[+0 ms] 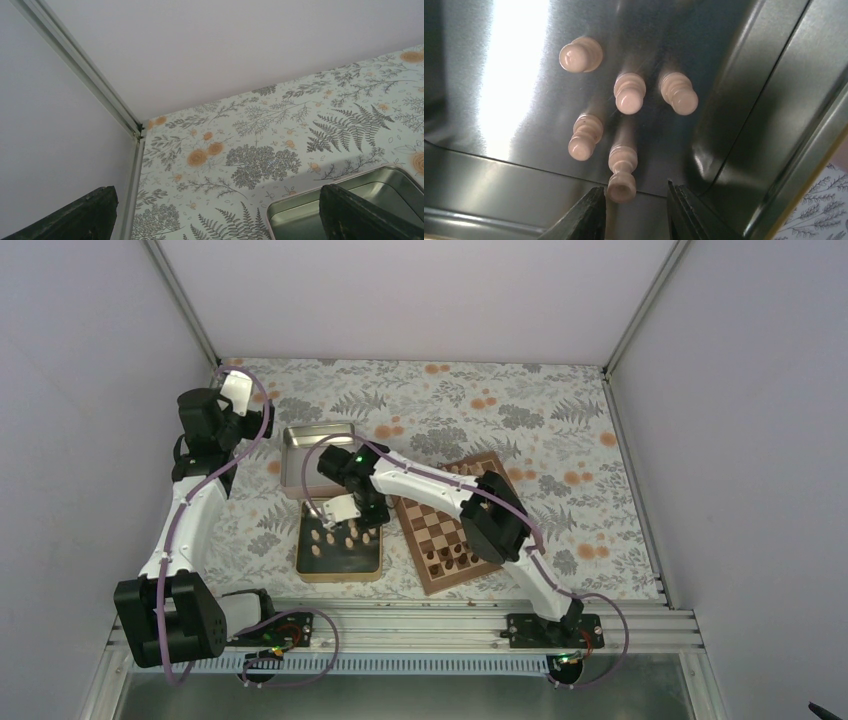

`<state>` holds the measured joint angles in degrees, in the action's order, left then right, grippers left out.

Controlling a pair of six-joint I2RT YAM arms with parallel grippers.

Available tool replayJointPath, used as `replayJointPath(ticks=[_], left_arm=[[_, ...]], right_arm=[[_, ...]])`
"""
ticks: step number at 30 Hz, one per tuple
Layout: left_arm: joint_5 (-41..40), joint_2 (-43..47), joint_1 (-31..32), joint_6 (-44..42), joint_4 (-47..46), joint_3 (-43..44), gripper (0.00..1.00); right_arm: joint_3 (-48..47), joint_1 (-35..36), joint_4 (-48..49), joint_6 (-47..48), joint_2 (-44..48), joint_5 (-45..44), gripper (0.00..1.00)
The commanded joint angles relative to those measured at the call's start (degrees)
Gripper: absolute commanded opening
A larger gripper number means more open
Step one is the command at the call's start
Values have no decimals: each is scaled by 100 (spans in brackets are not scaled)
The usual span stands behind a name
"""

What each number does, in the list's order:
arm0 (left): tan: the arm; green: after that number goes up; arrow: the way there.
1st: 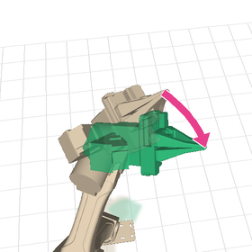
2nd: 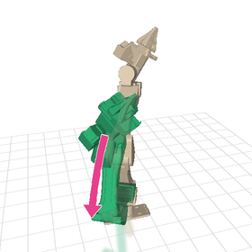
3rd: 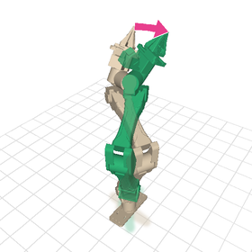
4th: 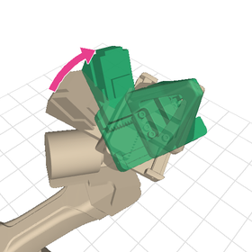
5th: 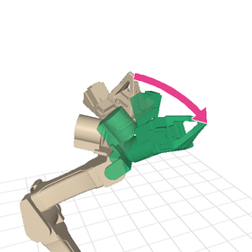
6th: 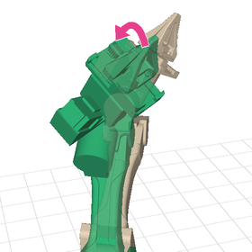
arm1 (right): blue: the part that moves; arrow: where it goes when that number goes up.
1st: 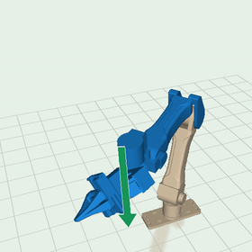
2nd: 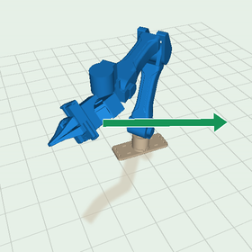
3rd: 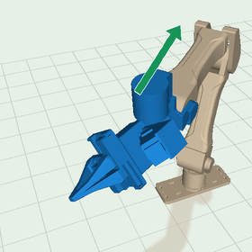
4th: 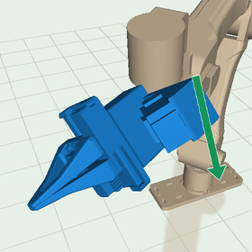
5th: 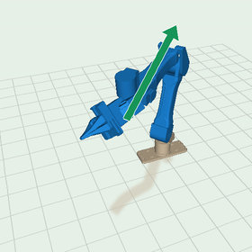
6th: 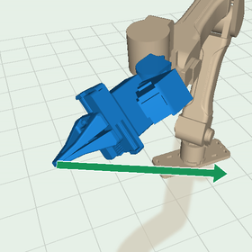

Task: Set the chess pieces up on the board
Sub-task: Pick up the chess piece from the storage box.

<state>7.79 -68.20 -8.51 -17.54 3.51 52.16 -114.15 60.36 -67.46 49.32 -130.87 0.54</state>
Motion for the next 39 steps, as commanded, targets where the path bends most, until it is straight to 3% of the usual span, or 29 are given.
replayJointPath(ticks=[1,19,28,39], left_arm=[[116,70,-36,-13,-96,-31,100],[144,88,-63,-14,-113,-48,100],[157,112,-80,-5,-123,-49,100],[174,114,-86,5,-96,-22,100]], right_arm=[[-376,54,-511,-189,-196,-127,33],[-438,77,-553,-160,-384,-74,33],[-696,89,-564,-151,-434,-217,10],[-855,84,-628,-196,292,-460,7]])
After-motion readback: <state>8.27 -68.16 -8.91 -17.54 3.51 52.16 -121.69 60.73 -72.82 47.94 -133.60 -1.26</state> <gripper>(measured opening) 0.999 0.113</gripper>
